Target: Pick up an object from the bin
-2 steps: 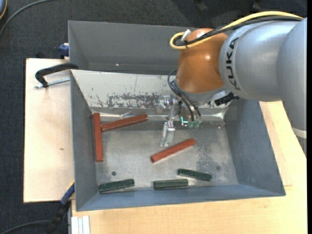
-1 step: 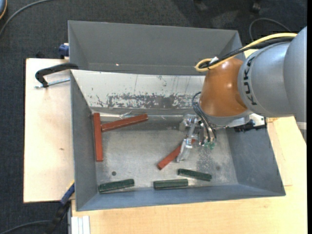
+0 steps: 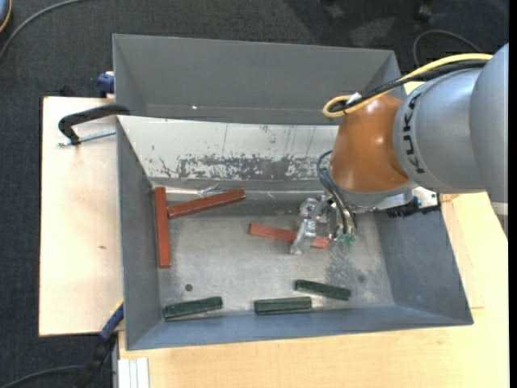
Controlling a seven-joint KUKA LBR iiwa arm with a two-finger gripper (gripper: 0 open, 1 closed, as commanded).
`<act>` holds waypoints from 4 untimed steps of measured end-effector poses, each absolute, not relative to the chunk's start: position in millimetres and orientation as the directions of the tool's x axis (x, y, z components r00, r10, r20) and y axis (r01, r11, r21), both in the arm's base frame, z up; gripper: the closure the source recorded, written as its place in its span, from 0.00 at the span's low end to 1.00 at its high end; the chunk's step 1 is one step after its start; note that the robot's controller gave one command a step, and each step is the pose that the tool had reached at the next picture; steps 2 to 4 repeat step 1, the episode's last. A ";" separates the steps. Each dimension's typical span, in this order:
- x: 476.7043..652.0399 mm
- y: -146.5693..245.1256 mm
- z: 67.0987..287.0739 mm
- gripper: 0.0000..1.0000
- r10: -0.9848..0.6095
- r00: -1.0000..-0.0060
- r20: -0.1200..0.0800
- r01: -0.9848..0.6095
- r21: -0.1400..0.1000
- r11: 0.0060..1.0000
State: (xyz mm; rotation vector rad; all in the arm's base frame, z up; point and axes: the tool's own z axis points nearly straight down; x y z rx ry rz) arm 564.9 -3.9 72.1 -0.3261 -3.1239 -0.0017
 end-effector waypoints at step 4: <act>584.1 -9.8 206.4 1.00 0.268 -0.963 -0.015 0.268 0.005 0.963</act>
Offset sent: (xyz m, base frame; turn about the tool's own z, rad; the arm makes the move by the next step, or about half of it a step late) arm 0.0158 -0.0061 0.1279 0.0645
